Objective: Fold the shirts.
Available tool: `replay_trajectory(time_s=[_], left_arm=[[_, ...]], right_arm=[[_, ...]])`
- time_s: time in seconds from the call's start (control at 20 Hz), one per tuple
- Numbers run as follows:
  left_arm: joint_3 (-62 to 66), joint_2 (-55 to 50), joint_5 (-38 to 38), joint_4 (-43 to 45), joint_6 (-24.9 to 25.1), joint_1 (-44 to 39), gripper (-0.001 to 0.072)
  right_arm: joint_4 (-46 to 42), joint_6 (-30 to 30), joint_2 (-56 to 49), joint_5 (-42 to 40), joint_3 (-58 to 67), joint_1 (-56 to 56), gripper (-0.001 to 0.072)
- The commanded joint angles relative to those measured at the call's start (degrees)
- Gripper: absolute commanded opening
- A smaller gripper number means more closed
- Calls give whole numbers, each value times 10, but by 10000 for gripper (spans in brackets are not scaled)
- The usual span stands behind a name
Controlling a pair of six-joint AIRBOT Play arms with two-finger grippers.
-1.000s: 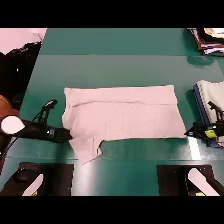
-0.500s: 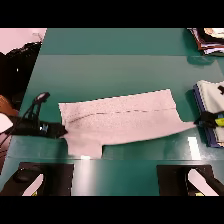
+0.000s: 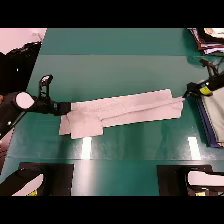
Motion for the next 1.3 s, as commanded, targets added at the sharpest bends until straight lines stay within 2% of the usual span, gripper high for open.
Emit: replay_trajectory(time_s=[0.0, 0.1, 0.15, 0.2, 0.25, 0.5, 0.55, 0.6, 0.65, 0.9, 1.0, 1.05, 1.1, 1.15, 1.2, 1.25], left_arm=[[4, -26, 89, 1, -12, 0, 22], [9, -26, 95, -2, -12, 0, 24], [9, -26, 95, -4, -12, 0, 99], [9, -26, 94, -5, -14, 0, 372], [10, -25, 89, -5, -14, 0, 509], [48, -25, 2, -5, -6, 0, 498], [55, -25, -11, -5, -7, 0, 425], [57, -25, -20, -7, -6, 0, 165], [57, -25, -21, -14, -2, 0, 32], [57, -26, -10, -71, 15, 0, 22], [57, -27, -7, -113, 51, 0, 21], [58, -32, -4, -129, 56, 0, 22], [61, -42, -4, -143, 61, 0, 22], [65, -56, -5, -163, 71, 0, 22], [71, -73, -5, -186, 83, 0, 21], [81, -94, -5, -214, 100, 0, 22]], right_arm=[[20, 8, -90, 9, 90, 15, 13], [76, 7, -124, 11, 118, 7, 19], [105, 7, -136, 9, 128, 0, 126], [132, 5, -146, 11, 137, -7, 338], [146, 4, -154, 17, 144, -16, 377], [150, -50, -158, 83, 111, -72, 389], [150, -52, -158, 90, 92, -86, 432], [151, -52, -158, 91, 71, -96, 579], [151, -55, -158, 89, 50, -105, 598], [190, -96, -158, 45, -38, -99, 548], [195, -101, -158, 17, -48, -80, 535], [195, -101, -158, 5, -47, -67, 429], [195, -101, -158, -4, -45, -55, 393], [195, -103, -158, -12, -40, -45, 296], [195, -116, -158, -15, -33, -36, 140], [195, -129, -157, -9, -22, -28, 15]])
